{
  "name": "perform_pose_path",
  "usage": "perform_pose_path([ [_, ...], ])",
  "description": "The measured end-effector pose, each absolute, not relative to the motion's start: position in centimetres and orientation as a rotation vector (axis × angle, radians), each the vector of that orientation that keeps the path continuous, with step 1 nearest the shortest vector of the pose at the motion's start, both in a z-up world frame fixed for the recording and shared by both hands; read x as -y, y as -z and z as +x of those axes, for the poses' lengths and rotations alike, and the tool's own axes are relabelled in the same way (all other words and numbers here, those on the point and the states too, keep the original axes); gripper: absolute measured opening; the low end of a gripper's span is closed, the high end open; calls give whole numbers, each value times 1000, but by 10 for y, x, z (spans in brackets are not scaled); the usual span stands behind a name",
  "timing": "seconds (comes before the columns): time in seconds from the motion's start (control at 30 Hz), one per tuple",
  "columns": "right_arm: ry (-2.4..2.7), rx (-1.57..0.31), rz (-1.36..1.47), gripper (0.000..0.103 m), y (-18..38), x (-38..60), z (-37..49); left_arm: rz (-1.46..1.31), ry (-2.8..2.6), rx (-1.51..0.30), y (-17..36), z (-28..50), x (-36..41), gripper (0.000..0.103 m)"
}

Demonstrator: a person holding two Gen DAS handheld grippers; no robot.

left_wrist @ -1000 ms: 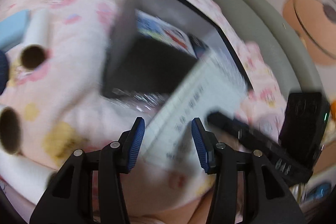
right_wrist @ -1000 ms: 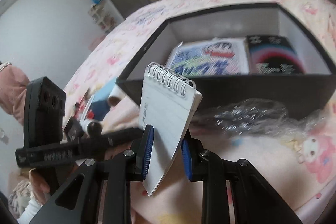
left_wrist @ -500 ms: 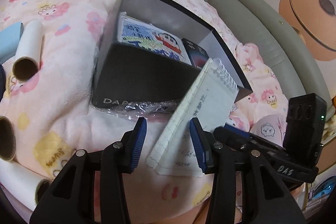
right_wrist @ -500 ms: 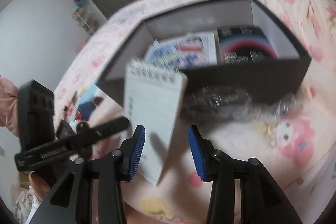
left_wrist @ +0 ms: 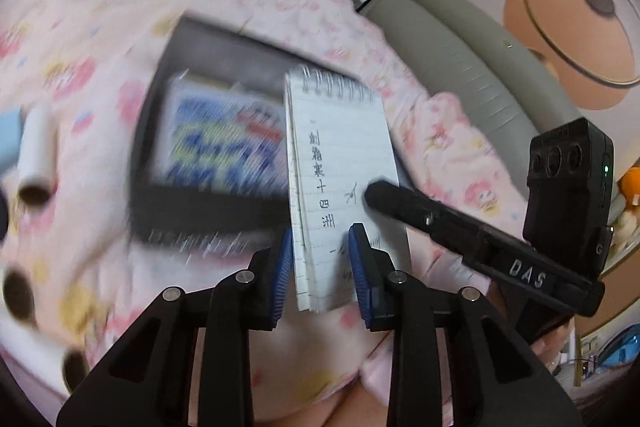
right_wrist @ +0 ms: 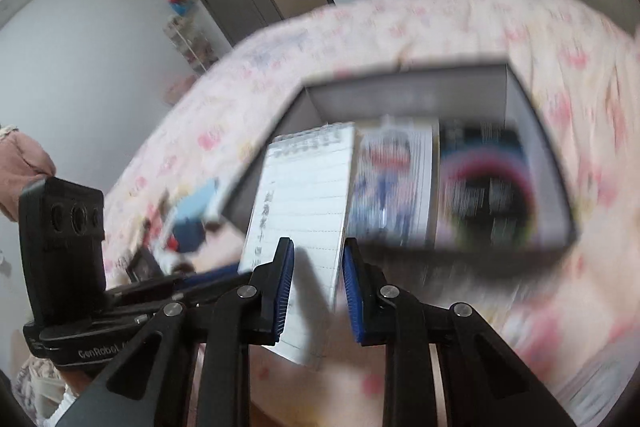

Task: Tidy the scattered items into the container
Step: 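Lift the notepad and carry it toward the open black box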

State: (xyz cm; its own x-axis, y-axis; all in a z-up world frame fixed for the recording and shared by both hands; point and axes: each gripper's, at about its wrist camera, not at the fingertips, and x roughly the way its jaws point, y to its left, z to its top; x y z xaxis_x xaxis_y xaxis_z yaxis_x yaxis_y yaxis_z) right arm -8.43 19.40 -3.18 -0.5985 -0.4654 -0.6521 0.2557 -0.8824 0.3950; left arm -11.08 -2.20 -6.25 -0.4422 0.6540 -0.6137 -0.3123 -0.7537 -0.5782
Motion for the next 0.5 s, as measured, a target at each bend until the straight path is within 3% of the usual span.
perform_pose_path([
  [0.2, 2472, 253, 1140, 22, 10, -216, -141, -1269, -2148, 556, 59, -173, -8, 28],
  [0.5, 2304, 405, 1528, 25, 88, -261, -180, -1654, -1958, 508, 126, -227, -52, 29],
])
